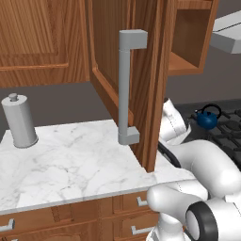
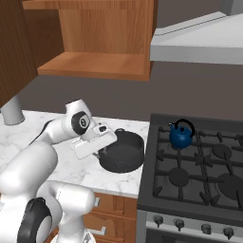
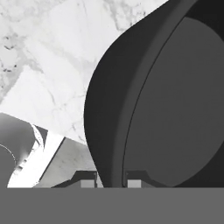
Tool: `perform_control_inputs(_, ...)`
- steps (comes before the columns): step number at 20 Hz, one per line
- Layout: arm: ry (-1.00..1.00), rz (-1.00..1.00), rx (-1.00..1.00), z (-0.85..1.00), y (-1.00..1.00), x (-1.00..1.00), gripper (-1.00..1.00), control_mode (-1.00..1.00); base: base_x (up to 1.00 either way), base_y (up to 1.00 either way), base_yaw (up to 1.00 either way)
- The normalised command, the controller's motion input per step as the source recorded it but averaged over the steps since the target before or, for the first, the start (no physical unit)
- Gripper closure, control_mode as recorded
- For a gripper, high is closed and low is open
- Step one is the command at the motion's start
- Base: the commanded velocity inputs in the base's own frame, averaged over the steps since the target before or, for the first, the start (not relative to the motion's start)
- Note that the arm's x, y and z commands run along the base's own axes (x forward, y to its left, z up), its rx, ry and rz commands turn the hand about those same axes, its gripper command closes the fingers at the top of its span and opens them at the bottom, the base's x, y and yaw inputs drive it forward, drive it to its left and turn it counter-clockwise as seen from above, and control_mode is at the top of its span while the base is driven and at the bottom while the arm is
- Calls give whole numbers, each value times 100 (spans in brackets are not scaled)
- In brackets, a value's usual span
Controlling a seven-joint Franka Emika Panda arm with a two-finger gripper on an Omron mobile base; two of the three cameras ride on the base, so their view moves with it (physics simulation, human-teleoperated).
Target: Pick the kettle from the cabinet and place it on a stove burner. Then pick the pot from the counter and place it on another stove burner. Finally, turn both burners on.
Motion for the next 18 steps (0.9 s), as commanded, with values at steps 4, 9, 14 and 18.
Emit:
perform_control_inputs(4,0,-16,-7,20,-14,-21,100,-100,0,0,0)
perform_control_inputs(9,0,-15,-8,20,-15,-21,100,-100,0,0,0)
perform_control_inputs(14,0,-15,-7,20,-18,-20,100,-100,0,0,0)
perform_control_inputs(18,0,-15,-6,16,-20,-12,100,-100,0,0,0)
